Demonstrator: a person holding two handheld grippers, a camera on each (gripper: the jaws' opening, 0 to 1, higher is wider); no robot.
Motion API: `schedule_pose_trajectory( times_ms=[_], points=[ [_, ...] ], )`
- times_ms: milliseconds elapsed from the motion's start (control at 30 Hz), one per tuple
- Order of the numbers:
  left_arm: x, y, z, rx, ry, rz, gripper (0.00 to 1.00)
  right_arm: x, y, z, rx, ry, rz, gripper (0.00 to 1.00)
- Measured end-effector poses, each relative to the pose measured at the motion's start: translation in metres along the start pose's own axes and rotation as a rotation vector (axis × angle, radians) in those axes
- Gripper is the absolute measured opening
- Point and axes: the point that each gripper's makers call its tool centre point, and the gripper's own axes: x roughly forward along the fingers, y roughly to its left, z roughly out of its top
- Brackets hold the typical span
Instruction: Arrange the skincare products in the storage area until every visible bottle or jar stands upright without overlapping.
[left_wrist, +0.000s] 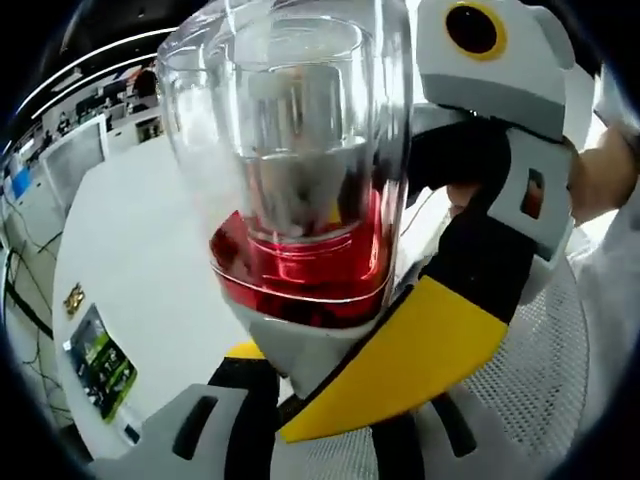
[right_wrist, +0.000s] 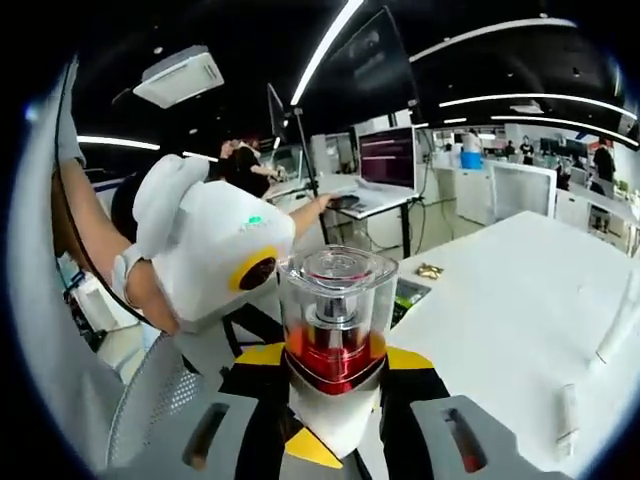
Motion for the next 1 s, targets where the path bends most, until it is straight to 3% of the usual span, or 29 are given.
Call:
schedule_pose_trajectory(
  times_ms=[100, 300, 467, 567, 700, 1000],
  points=[
    [0.002, -0.001, 0.0, 0.017, 0.003, -0.002, 0.31, -0.005, -0.001, -0.004, -0.024, 0.013, 0.009, 0.28],
    [0.003, 0.003, 0.001, 0.061, -0.007, 0.024, 0.31, -0.01, -0.006, -0.008, -0.032, -0.046, 0.052, 0.28],
    [0.007, -0.001, 0.003, 0.077, -0.014, 0.017, 0.3, -0.013, -0.004, -0.01, -0.083, -0.033, 0.082, 0.28],
    [0.008, 0.0, 0.003, 0.092, -0.007, 0.027, 0.3, -0.012, -0.007, -0.011, -0.06, -0.037, 0.102, 0.28],
    [0.008, 0.0, 0.009, 0.094, -0.035, 0.026, 0.3, -0.015, -0.007, -0.008, -0.11, -0.021, 0.11, 0.28],
    [0.004, 0.009, 0.015, 0.052, -0.072, 0.053, 0.28, -0.014, -0.02, -0.002, -0.123, -0.014, 0.129, 0.28]
  ],
)
